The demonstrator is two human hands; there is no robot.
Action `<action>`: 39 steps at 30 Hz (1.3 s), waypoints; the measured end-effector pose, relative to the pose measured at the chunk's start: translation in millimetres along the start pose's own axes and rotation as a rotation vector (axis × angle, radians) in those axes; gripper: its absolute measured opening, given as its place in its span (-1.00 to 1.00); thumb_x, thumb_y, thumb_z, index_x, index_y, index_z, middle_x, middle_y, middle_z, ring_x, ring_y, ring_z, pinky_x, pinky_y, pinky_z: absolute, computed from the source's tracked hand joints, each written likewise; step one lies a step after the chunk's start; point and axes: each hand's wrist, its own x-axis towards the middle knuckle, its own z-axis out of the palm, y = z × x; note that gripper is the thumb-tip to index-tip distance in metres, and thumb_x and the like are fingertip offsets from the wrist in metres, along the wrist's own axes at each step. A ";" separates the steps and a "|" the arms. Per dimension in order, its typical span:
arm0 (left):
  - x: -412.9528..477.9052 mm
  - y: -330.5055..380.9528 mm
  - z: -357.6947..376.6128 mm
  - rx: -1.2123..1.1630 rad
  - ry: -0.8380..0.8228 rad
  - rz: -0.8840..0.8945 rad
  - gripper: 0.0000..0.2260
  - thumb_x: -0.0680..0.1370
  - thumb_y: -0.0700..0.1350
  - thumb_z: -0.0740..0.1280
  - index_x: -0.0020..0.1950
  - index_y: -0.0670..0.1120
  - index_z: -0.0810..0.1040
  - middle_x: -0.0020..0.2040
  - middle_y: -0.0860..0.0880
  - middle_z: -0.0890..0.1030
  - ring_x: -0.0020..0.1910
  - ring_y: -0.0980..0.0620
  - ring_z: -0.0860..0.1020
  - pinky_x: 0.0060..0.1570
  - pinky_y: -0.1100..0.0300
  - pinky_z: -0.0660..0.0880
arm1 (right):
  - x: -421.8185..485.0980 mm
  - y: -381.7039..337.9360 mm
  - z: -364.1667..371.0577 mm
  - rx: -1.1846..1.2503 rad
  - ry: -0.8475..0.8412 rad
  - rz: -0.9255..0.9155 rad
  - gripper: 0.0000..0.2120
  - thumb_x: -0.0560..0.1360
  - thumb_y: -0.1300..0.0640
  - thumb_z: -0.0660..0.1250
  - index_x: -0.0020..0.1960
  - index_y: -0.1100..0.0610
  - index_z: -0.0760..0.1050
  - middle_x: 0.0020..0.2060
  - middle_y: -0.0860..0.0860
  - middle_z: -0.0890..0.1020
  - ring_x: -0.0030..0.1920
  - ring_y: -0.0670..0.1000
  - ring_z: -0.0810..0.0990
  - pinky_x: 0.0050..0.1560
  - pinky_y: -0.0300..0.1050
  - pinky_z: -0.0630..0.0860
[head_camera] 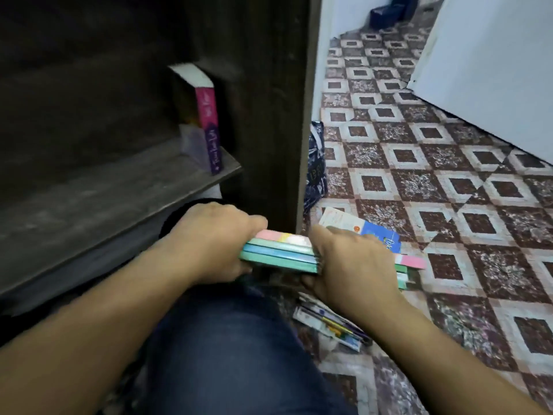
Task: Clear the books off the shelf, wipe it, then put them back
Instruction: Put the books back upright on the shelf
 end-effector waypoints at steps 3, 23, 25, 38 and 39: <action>-58.4 -40.1 -23.8 0.097 0.131 -0.178 -0.71 0.43 0.23 0.32 0.05 0.19 0.35 0.00 0.09 0.59 0.01 -0.02 0.57 -0.22 0.13 0.29 | 38.4 -51.8 -23.9 0.142 0.140 -0.136 -0.64 0.20 -0.16 0.48 -0.17 -0.01 0.43 -0.36 -0.07 0.55 -0.34 0.09 0.57 -0.39 -0.11 0.28; -132.6 -190.3 148.3 0.082 0.558 -0.801 -0.59 0.24 -0.14 0.38 0.09 -0.08 0.63 -0.08 -0.11 0.68 -0.19 -0.14 0.64 -0.25 0.06 0.49 | 168.7 -261.6 95.6 0.241 0.250 -0.489 -0.87 0.41 0.13 0.26 -0.05 0.04 0.51 -0.15 -0.01 0.62 -0.19 0.15 0.51 -0.19 0.01 0.35; -129.1 -195.5 158.4 0.055 0.574 -0.819 -0.54 0.24 -0.16 0.37 0.15 -0.07 0.62 0.04 -0.09 0.67 -0.09 -0.13 0.65 -0.19 0.06 0.47 | 172.8 -262.2 97.9 0.237 0.163 -0.510 -0.84 0.43 0.15 0.24 -0.01 0.06 0.51 -0.07 0.02 0.62 -0.12 0.17 0.52 -0.14 0.05 0.37; -101.9 -219.4 172.2 0.005 0.585 -0.835 -0.33 0.10 -0.23 0.55 0.21 -0.03 0.58 0.12 -0.02 0.61 -0.02 -0.12 0.58 -0.04 0.06 0.34 | 193.6 -255.9 124.6 0.294 -0.079 -0.419 -0.56 0.48 0.22 0.27 0.33 -0.02 0.35 0.33 0.01 0.40 0.34 0.09 0.33 0.34 0.01 0.13; -102.7 -218.8 175.1 0.010 0.540 -0.818 -0.29 0.10 -0.17 0.58 0.25 -0.01 0.56 0.13 -0.02 0.59 -0.01 -0.12 0.56 -0.04 0.03 0.39 | 193.9 -252.5 125.5 0.276 -0.176 -0.429 -0.48 0.47 0.19 0.30 0.39 -0.04 0.28 0.39 0.01 0.32 0.39 0.09 0.26 0.36 0.00 0.12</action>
